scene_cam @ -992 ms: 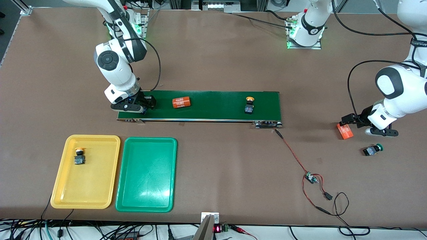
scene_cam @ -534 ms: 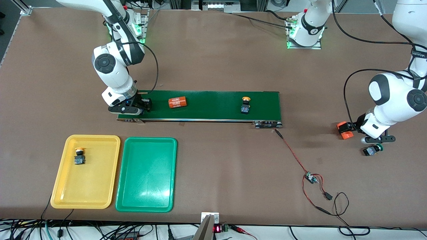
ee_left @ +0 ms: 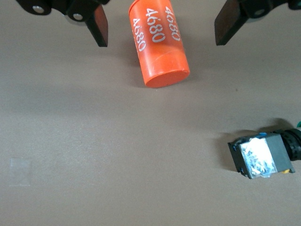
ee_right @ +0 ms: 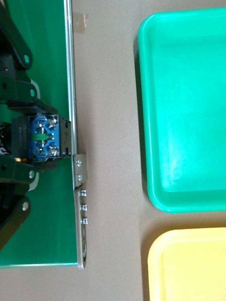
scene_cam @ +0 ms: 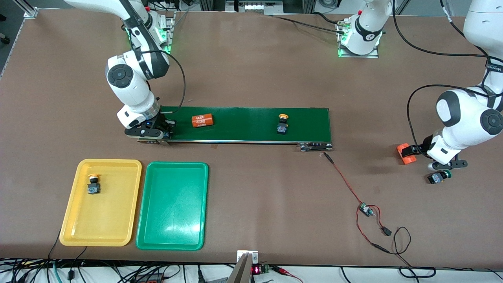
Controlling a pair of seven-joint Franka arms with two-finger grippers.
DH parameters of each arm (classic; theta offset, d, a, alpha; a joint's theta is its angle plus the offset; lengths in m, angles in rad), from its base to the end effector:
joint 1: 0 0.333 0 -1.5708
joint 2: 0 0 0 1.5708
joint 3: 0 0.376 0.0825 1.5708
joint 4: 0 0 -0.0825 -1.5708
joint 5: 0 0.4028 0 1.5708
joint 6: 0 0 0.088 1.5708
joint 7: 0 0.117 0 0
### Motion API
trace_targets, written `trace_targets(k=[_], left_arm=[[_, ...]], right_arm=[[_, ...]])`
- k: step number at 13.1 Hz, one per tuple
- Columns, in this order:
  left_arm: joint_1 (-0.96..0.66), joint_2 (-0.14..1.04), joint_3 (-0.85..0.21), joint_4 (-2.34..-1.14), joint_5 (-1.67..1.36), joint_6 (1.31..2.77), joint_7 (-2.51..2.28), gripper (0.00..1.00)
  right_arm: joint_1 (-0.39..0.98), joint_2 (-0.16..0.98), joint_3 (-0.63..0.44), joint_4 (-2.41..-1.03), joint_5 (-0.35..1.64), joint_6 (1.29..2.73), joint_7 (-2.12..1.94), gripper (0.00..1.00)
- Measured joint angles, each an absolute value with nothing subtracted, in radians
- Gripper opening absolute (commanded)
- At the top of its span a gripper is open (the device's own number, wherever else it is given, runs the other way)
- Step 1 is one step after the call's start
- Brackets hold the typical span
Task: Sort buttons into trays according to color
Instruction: 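Drop the button into the green tray while the left gripper lifts the cell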
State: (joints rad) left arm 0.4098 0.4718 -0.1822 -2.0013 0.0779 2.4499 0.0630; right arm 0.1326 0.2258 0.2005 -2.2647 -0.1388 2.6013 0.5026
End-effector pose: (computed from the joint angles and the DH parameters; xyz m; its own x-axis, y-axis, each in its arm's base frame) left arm 0.6266 0.1516 0.2510 0.9924 0.1226 -0.0108 0.1229 -0.9918 0.0344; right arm 0.5430 0.1883 0.3066 0.9908 -0.0629 0.1202 -0.0609 -0.9979 -0.0203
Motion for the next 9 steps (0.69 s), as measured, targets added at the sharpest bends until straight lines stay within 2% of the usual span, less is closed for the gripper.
trace_targets(k=[2, 5, 9], left_arm=[[0.410, 0.472, -0.182, -2.001, 0.078, 2.448, 0.062, 1.00], [0.410, 0.472, -0.182, -2.001, 0.078, 2.430, 0.053, 1.00], [0.410, 0.481, -0.182, -2.001, 0.078, 2.417, 0.052, 1.00]], right_arm=[[0.131, 0.227, 0.195, -2.121, -0.142, 2.478, 0.446, 0.23], [0.121, 0.269, 0.177, -1.962, -0.142, 2.424, 0.369, 0.23], [0.119, 0.463, 0.175, -1.780, -0.142, 2.429, 0.316, 0.24]])
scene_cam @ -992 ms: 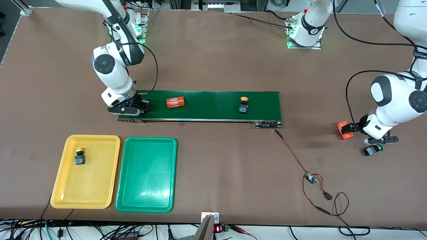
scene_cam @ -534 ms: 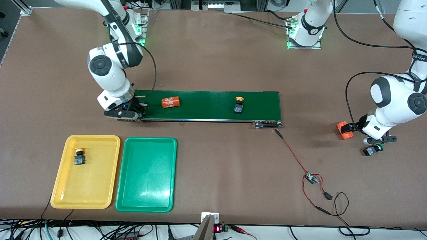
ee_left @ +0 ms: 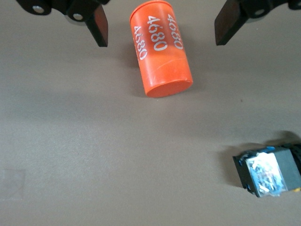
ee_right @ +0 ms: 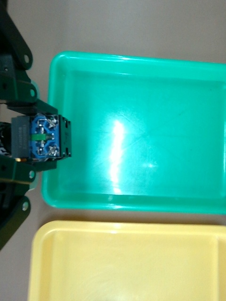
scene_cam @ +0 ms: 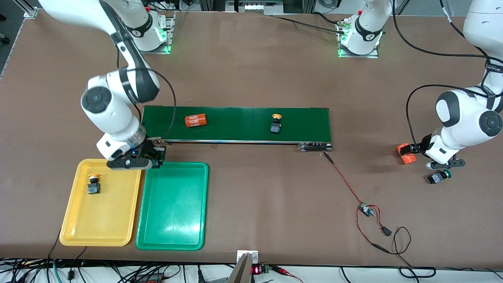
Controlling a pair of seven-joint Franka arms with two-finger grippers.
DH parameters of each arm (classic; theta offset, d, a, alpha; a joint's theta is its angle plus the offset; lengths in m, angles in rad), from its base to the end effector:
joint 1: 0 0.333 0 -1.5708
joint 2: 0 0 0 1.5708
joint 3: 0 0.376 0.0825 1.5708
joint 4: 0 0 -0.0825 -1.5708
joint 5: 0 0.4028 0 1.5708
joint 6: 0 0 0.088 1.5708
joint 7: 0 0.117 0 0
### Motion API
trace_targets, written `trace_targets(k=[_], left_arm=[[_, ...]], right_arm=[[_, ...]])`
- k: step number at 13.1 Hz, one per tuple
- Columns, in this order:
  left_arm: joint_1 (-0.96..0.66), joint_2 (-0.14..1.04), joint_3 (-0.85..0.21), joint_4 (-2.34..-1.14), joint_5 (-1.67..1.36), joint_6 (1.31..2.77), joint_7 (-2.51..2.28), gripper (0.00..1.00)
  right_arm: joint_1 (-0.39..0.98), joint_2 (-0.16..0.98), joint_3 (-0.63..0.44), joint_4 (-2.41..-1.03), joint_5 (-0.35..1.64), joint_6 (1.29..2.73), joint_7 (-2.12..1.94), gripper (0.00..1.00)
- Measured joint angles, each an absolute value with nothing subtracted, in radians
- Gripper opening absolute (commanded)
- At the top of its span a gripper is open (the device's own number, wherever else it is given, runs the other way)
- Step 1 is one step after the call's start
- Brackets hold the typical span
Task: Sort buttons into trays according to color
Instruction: 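Drop the button into the green tray while the left gripper lifts the cell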
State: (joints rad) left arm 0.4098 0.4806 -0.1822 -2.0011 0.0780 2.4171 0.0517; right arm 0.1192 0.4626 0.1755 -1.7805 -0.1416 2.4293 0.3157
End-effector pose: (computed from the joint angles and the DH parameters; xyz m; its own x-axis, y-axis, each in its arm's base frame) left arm 0.6221 0.1505 0.2428 0.9898 0.1323 -0.0522 0.1344 -0.9902 0.0382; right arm 0.6898 0.1928 0.3520 0.9799 0.0478 0.1938 0.0542 -0.9981 -0.0281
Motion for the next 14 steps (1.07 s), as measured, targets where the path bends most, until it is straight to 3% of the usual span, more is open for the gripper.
trace_targets(k=[2, 3, 6, 7, 8, 9, 10, 11, 12, 14], left_arm=[[0.410, 0.494, -0.182, -2.001, 0.078, 2.418, 0.052, 1.00], [0.410, 0.503, -0.182, -2.001, 0.078, 2.420, 0.052, 1.00], [0.410, 0.523, -0.182, -2.001, 0.078, 2.435, 0.052, 1.00], [0.410, 0.529, -0.182, -2.000, 0.078, 2.439, 0.052, 0.94], [0.410, 0.535, -0.182, -1.999, 0.078, 2.441, 0.052, 0.78], [0.410, 0.542, -0.182, -1.998, 0.078, 2.443, 0.052, 0.54], [0.410, 0.546, -0.182, -1.996, 0.078, 2.445, 0.052, 0.24], [0.409, 0.548, -0.182, -1.995, 0.078, 2.446, 0.052, 0.09], [0.408, 0.547, -0.183, -1.993, 0.078, 2.447, 0.052, 0.00], [0.401, 0.544, -0.185, -1.985, 0.079, 2.445, 0.052, 0.00]], right_arm=[[0.119, 0.552, 0.173, -1.713, -0.142, 2.440, 0.291, 0.28], [0.120, 0.585, 0.169, -1.691, -0.142, 2.459, 0.288, 0.37], [0.121, 0.644, 0.163, -1.674, -0.142, 2.525, 0.282, 0.45], [0.122, 0.655, 0.163, -1.674, -0.142, 2.537, 0.280, 0.46], [0.123, 0.663, 0.163, -1.673, -0.142, 2.544, 0.280, 0.50], [0.123, 0.666, 0.161, -1.672, -0.142, 2.547, 0.279, 0.68], [0.124, 0.666, 0.161, -1.672, -0.142, 2.547, 0.279, 0.78], [0.124, 0.666, 0.161, -1.670, -0.142, 2.547, 0.278, 0.83], [0.124, 0.666, 0.160, -1.670, -0.142, 2.552, 0.278, 0.86], [0.126, 0.668, 0.160, -1.670, -0.142, 2.567, 0.277, 0.90]])
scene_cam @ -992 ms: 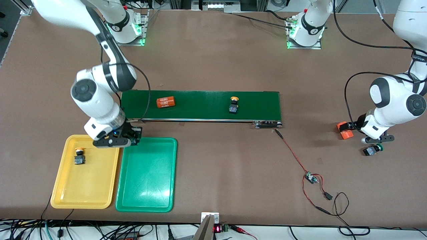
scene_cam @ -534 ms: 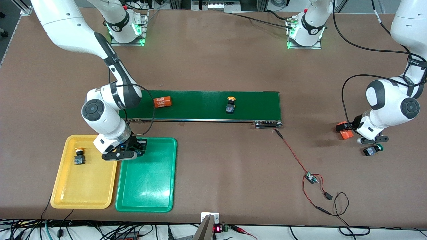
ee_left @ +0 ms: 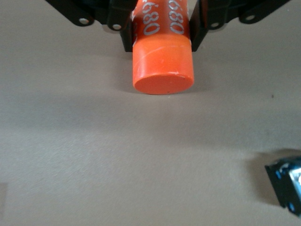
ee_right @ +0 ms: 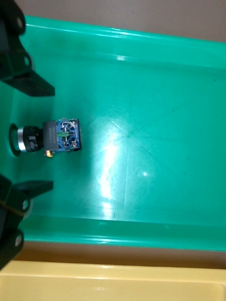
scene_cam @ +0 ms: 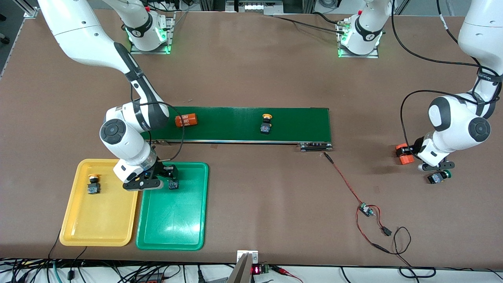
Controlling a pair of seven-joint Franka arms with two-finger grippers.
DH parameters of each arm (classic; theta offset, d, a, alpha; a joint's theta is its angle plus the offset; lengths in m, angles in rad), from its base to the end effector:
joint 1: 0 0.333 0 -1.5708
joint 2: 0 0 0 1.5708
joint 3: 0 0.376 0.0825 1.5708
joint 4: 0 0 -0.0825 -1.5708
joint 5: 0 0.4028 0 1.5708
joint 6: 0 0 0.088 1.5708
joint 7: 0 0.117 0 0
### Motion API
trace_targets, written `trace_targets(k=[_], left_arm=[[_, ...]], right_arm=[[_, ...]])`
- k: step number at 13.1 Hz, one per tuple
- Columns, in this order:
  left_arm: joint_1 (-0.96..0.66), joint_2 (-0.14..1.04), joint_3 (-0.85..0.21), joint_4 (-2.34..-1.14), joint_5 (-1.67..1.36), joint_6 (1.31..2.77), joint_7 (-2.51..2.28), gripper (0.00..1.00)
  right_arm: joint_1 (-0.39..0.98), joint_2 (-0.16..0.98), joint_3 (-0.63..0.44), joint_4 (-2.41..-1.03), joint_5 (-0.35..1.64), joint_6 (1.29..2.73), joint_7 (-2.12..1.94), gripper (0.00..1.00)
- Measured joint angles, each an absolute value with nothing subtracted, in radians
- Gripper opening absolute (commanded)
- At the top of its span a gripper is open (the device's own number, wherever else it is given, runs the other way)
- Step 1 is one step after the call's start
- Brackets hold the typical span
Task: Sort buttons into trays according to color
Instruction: 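Drop the button into the green tray while the left gripper lifts the cell, then place the orange cell on the belt with the left gripper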
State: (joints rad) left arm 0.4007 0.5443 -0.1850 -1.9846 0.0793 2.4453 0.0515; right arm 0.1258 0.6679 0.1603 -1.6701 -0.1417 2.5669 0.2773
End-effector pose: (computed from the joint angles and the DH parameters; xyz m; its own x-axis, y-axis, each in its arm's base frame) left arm 0.6272 0.1434 0.2113 0.9902 0.1217 -0.0686 0.1254 -0.9907 0.0527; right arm 0.7316 0.1966 0.2681 0.9712 0.0637 0.2295 0.0797 -0.9949 -0.0613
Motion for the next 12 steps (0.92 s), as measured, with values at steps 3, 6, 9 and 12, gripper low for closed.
trace_targets(k=[3, 6, 9, 12], left_arm=[[0.388, 0.508, -0.188, -1.972, 0.083, 2.402, 0.061, 0.00], [0.354, 0.417, -0.200, -1.969, 0.089, 2.283, 0.136, 0.00], [0.311, 0.355, -0.219, -1.990, 0.091, 2.215, 0.276, 0.00], [0.281, 0.312, -0.264, -2.010, 0.092, 2.132, 0.381, 0.00]], right_arm=[[0.133, 0.668, 0.160, -1.668, -0.142, 2.568, 0.272, 1.00], [0.134, 0.656, 0.160, -1.657, -0.142, 2.512, 0.271, 1.00], [0.138, 0.604, 0.160, -1.645, -0.141, 2.387, 0.271, 1.00], [0.148, 0.530, 0.160, -1.644, -0.141, 2.243, 0.272, 1.00]])
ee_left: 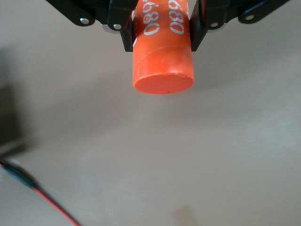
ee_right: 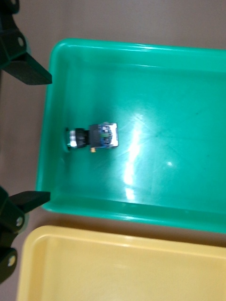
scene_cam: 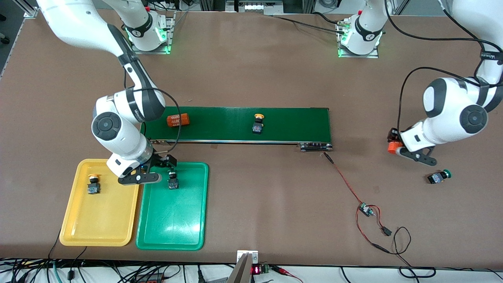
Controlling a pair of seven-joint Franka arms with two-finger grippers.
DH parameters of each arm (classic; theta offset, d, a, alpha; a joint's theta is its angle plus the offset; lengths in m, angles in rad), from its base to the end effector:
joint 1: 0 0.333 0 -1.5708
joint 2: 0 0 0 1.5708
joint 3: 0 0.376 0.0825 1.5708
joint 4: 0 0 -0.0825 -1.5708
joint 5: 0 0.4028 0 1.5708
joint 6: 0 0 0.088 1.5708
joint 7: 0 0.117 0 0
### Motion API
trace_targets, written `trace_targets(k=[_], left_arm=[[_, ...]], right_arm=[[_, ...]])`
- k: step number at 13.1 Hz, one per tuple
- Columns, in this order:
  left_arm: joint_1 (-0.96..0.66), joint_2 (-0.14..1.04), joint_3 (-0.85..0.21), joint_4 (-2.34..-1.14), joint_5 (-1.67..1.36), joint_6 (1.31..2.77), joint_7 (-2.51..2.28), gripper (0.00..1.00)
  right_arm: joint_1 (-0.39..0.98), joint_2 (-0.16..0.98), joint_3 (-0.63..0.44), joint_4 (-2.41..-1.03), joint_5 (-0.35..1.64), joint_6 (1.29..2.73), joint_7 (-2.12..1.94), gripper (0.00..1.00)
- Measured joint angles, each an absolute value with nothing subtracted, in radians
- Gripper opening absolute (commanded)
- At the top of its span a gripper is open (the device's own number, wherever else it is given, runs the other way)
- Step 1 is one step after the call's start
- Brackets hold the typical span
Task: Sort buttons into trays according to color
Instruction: 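Place the orange cell on the belt with the left gripper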
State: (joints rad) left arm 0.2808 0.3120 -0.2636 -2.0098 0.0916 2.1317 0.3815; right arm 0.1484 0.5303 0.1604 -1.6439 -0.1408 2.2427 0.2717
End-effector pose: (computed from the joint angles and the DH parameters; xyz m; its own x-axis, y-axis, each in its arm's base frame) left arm 0.6089 0.0221 0.3254 0.9010 -0.4037 -0.1589 -0.3963 -0.9149 0.0771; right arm 0.7075 0.2022 0.3483 0.9920 0.0959 0.0826 0.0951 -0.9954 0.0140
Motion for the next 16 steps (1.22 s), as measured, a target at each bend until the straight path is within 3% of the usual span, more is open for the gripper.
trace_targets(k=[5, 9, 16], left_arm=[[0.232, 0.253, -0.376, -2.029, 0.092, 2.070, 0.499, 0.00], [0.227, 0.244, -0.379, -2.035, 0.092, 2.065, 0.791, 0.00], [0.143, 0.209, -0.385, -2.045, 0.092, 2.029, 1.056, 0.00]], right_arm=[[0.149, 0.417, 0.160, -1.643, -0.086, 2.040, 0.272, 1.00], [0.150, 0.335, 0.161, -1.645, -0.082, 1.917, 0.272, 1.00], [0.131, 0.159, 0.156, -1.770, -0.074, 1.856, 0.273, 1.00]])
